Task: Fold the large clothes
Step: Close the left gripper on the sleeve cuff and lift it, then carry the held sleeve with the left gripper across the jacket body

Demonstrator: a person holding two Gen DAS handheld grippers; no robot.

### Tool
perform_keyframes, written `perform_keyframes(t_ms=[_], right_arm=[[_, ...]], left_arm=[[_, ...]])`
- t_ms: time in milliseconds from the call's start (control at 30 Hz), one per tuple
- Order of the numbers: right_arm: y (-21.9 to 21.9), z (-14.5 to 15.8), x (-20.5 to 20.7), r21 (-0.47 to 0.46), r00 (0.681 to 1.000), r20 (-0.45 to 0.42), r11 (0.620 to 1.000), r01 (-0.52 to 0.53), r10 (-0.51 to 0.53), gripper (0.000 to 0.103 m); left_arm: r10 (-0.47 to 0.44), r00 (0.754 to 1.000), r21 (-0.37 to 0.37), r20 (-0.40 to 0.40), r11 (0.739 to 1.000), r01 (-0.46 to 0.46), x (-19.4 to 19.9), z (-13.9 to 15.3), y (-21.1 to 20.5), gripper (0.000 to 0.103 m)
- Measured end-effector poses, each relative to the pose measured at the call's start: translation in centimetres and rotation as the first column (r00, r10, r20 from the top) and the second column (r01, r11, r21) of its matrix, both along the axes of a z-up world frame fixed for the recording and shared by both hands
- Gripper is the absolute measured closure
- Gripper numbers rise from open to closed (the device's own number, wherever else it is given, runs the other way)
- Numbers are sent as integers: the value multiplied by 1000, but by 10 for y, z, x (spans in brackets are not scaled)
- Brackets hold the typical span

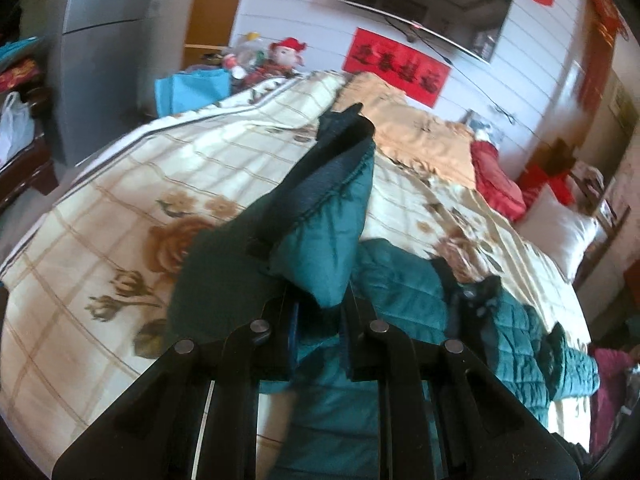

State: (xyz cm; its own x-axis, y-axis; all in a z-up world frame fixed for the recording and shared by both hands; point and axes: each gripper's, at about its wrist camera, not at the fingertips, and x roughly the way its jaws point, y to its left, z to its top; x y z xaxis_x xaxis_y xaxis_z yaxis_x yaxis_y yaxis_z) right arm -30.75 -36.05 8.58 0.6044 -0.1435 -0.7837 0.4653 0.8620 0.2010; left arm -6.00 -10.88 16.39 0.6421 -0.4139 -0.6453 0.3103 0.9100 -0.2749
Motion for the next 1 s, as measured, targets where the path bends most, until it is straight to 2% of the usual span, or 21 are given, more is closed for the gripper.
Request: perform_keyframes(t_ms=[533, 1000], right_arm=[[-12, -5, -19, 15, 1000, 3, 1000, 19, -19, 0], [-31, -16, -37, 55, 998, -2, 997, 60, -61, 0]], left_arm=[[-184, 983, 31, -16, 982, 185, -45, -4, -102, 88], [-377, 925, 21, -45, 925, 378, -92, -5, -194, 88]])
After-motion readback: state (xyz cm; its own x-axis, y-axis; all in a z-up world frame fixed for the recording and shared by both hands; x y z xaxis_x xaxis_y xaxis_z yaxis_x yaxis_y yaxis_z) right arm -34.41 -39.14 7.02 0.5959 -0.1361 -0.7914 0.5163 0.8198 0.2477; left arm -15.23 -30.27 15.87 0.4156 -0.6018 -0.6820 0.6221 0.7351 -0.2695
